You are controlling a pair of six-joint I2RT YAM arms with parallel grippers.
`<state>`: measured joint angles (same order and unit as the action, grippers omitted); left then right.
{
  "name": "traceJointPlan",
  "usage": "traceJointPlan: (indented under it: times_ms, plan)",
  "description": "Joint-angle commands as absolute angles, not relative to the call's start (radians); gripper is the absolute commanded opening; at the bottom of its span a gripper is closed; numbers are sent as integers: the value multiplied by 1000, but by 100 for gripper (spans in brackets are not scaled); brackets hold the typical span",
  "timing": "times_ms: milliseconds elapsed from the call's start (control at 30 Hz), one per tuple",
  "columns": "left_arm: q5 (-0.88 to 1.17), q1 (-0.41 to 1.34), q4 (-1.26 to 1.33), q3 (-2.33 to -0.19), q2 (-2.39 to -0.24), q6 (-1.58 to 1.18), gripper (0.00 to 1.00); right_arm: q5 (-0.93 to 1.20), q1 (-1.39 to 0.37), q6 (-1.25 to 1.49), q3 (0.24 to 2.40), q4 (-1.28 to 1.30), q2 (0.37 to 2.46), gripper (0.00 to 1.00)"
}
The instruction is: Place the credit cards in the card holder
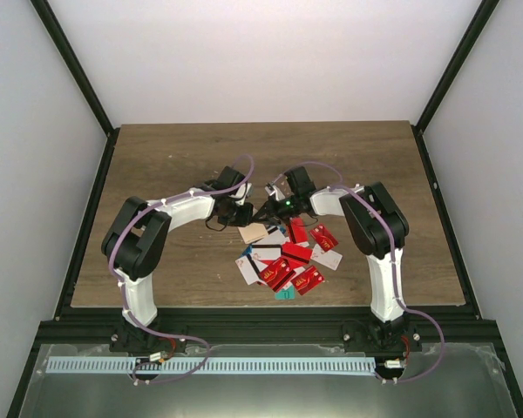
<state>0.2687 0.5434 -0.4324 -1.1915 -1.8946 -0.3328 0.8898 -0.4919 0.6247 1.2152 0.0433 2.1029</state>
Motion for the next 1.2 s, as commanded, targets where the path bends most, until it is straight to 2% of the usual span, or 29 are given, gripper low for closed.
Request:
traceJointPlan:
  times_ms: [0,300,533,633,700,767,833,867,933,967,1033,1167]
  plan:
    - [294,554,-417,-1176,-1907,-320,4,778,-491,605,1211,91,2157,1]
    - [293,584,-386,-1142,-1936,-339,4,677,-498,600,1155,110,2161,1]
    - [232,584,-389,-1156,-1880,-352,4,722,-498,566,1207,122,2101,1]
    - [165,581,-423,-1192,-1820,-346,12,752,-500,540,1259,145,2043,1]
    - [124,574,-438,-1211,-1776,-339,22,752,-499,511,1295,173,1997,1]
    - [76,563,-447,-1220,-1722,-334,39,720,-495,488,1323,210,1950,10]
    - [14,546,-445,-1216,-1656,-327,55,670,-487,467,1329,232,1891,31]
    - [-27,537,-444,-1209,-1625,-324,63,638,-481,457,1328,237,1859,46]
    - [-142,517,-432,-1184,-1551,-320,80,505,-475,451,1328,261,1785,86]
    - [-180,505,-420,-1173,-1516,-317,86,430,-473,452,1321,262,1752,98]
    - [-309,476,-391,-1123,-1450,-321,94,306,-467,451,1293,243,1680,100]
    - [-501,413,-299,-1008,-1332,-326,99,40,-462,422,1178,164,1518,100]
